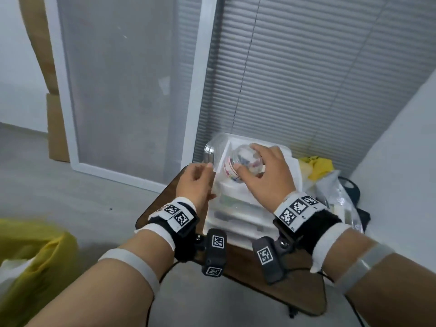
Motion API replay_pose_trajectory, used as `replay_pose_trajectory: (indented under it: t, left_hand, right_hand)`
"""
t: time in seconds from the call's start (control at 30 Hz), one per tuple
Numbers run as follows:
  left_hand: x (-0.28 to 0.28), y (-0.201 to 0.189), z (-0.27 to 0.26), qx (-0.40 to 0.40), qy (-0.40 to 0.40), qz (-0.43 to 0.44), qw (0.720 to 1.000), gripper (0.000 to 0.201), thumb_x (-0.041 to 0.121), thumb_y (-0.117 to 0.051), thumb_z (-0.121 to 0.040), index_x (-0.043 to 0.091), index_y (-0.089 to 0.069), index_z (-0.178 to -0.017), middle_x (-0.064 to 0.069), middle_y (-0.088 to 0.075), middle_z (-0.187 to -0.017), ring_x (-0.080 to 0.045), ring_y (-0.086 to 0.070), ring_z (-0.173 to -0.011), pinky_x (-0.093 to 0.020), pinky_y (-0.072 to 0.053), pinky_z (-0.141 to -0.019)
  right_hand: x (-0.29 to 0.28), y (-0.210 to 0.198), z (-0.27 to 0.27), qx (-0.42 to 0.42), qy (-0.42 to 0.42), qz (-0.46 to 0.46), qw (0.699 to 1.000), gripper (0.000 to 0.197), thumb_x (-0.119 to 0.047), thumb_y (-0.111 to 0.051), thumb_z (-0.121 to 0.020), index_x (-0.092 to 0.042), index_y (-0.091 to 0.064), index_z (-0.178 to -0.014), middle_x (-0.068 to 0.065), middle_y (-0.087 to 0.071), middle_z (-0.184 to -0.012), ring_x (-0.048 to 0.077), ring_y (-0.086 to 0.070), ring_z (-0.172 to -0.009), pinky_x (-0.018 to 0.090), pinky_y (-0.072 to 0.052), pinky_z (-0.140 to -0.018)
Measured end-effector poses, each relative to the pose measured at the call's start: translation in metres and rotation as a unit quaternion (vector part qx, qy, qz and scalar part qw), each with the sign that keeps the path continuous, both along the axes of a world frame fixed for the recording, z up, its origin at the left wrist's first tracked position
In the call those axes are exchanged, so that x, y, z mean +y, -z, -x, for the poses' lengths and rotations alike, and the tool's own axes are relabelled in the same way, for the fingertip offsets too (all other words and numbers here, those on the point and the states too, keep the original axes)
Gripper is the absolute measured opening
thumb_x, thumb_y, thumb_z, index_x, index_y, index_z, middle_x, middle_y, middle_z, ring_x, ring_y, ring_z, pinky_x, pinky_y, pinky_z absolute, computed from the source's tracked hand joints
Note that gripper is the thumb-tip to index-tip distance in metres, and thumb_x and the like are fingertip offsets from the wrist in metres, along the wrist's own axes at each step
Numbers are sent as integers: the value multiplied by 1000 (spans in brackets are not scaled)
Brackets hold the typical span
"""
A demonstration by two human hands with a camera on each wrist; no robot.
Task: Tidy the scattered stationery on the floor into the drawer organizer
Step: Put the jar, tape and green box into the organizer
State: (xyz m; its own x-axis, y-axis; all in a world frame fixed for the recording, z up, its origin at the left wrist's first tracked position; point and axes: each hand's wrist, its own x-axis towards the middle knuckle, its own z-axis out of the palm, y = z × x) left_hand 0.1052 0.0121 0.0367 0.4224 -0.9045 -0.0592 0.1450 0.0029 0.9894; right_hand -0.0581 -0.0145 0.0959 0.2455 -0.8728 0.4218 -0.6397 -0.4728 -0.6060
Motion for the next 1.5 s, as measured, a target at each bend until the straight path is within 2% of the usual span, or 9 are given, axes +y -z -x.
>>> replay_pose_trajectory:
  t: [0.13, 0.23, 0.43, 0.6, 0.8, 1.1, 1.27, 1.33, 1.5]
  left_hand:
    - [-29, 16, -4, -26, 136, -64, 988, 28, 32, -67, -90, 14, -64, -112, -9, -65, -96, -25, -62, -65, -45, -59, -74]
    - [-35, 23, -7, -36, 132, -54, 989, 22, 29, -69, -89, 10, -59, -91, -11, -65, -89, -26, -65, -61, -46, -59, -74]
    - [-44, 31, -12, -31, 162, -25, 986, 40, 36, -73, -85, 4, -54, -102, -18, -64, -105, -35, -74, -74, -47, -61, -75]
    - [-45, 46, 2, -32, 123, 3, 992, 46, 37, -76, -82, 15, -56, -118, -26, -61, -117, -29, -74, -82, -44, -61, -81]
    - [22, 141, -11, -228, 66, -88, 967, 52, 47, -81, -71, 27, -54, -110, 0, -61, -93, -14, -60, -82, -29, -53, -75]
    - [170, 321, -41, -468, 32, -192, 862, 49, 36, -82, -72, 23, -57, -112, -2, -39, -116, -26, -55, -100, -37, -50, -87]
    - [229, 396, -77, -505, 185, -522, 663, 103, 73, -68, -56, 44, -25, -144, -12, -18, -157, -39, -13, -145, -57, -27, -113]
    - [244, 405, -82, -542, 215, -533, 613, 87, 68, -56, -56, 43, -34, -137, -13, -32, -148, -41, -23, -140, -60, -32, -108]
    - [259, 399, -80, -545, 168, -513, 642, 58, 34, -73, -76, 22, -48, -127, -20, -41, -131, -42, -40, -123, -60, -46, -92]
  right_hand:
    - [-55, -17, -16, 124, 27, -32, 991, 68, -34, -65, -89, -16, -38, -148, 7, -40, -138, 18, -48, -122, 19, -31, -98]
    - [-83, -14, -30, 215, 49, -64, 973, 63, -27, -60, -91, -16, -36, -148, 14, -36, -145, 29, -44, -130, 29, -34, -106]
    - [-104, 7, -39, 337, 78, -79, 935, 54, -23, -56, -90, -31, -44, -143, 0, -44, -147, 27, -46, -131, 37, -41, -107]
    - [-76, 30, -13, 191, 57, 47, 979, 44, -15, -56, -88, -16, -50, -131, 8, -47, -133, 28, -44, -125, 41, -40, -104]
    - [1, 86, 13, 104, -114, 86, 984, 16, -7, -51, -87, -14, -61, -98, -1, -55, -95, 17, -55, -82, 38, -50, -76]
    - [120, 324, 65, 184, -189, -186, 947, 18, -14, -50, -81, -26, -63, -84, -13, -50, -83, 11, -50, -67, 34, -49, -71]
    - [169, 401, 96, 288, -201, -362, 864, 18, -24, -58, -87, -27, -57, -105, -10, -49, -94, 14, -54, -82, 32, -47, -81]
    - [187, 418, 109, 334, -198, -415, 823, 41, -37, -64, -85, -26, -50, -122, -5, -47, -106, 18, -56, -97, 34, -48, -88]
    - [232, 447, 120, 423, -158, -430, 781, 93, -68, -70, -63, -33, -29, -139, 0, -38, -138, 26, -49, -122, 42, -48, -95]
